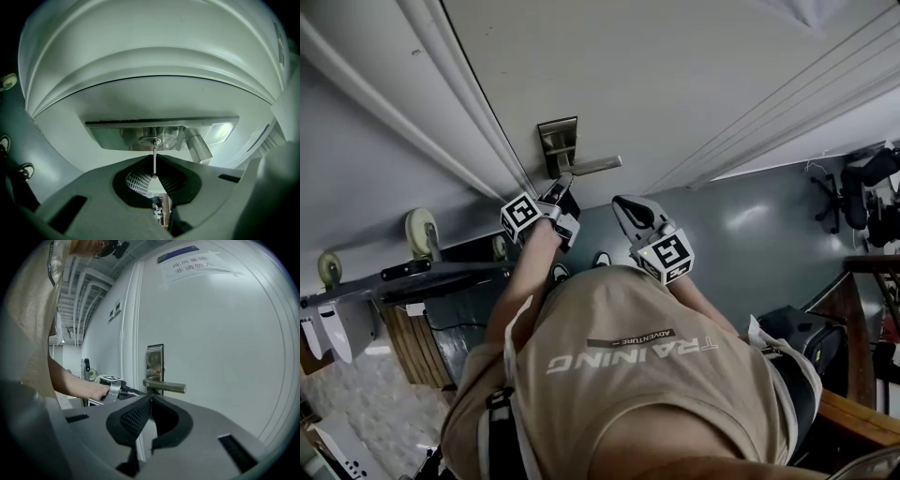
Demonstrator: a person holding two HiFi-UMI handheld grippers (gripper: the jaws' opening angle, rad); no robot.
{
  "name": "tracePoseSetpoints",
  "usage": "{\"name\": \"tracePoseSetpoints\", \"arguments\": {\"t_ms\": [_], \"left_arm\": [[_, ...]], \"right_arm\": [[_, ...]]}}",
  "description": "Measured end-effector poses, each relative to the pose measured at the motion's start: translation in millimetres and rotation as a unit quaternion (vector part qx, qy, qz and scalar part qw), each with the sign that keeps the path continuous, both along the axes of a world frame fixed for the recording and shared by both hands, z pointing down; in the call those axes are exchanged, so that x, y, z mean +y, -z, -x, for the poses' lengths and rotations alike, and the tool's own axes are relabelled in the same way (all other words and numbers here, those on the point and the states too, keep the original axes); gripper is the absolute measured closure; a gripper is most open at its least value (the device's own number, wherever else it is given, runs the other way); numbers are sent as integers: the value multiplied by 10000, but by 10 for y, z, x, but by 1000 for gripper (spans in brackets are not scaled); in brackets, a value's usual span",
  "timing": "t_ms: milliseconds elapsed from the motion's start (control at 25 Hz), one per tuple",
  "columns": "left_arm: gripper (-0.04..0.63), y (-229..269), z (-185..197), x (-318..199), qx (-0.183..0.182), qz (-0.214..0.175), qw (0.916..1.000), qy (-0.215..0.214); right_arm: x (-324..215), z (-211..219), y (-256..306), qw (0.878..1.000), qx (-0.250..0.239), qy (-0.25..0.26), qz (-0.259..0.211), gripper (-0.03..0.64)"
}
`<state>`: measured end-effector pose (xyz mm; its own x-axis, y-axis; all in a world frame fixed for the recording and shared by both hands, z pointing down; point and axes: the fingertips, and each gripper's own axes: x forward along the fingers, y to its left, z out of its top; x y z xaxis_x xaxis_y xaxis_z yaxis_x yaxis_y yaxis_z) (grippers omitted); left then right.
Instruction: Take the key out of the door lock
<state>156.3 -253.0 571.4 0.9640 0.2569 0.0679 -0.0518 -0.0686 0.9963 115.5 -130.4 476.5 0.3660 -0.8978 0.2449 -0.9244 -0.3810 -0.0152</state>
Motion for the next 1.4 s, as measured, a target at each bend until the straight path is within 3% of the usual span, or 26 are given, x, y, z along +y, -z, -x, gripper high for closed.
{"name": "tracePoseSetpoints", "arguments": {"t_ms": [240,440,680,840,1400], "left_arm": [[572,2,3,-6,-102,-213,9997,64],[572,4,13,-8,39,126,9998,145],[572,-23,213,202,100,-211,9990,-383],[572,-117,296,228,103,-19,9995,-309],[572,49,734,106,357,-203,9973,-615]], "right_arm": [[4,71,-42,10000,-25,24,75,601],[-13,96,-35,9999,-2,0,106,601],[-33,131,-50,9998,12,-51,186,601],[-75,169,-40,9998,-16,-75,157,601],[-196,482,-102,9994,-152,-253,195,601]]}}
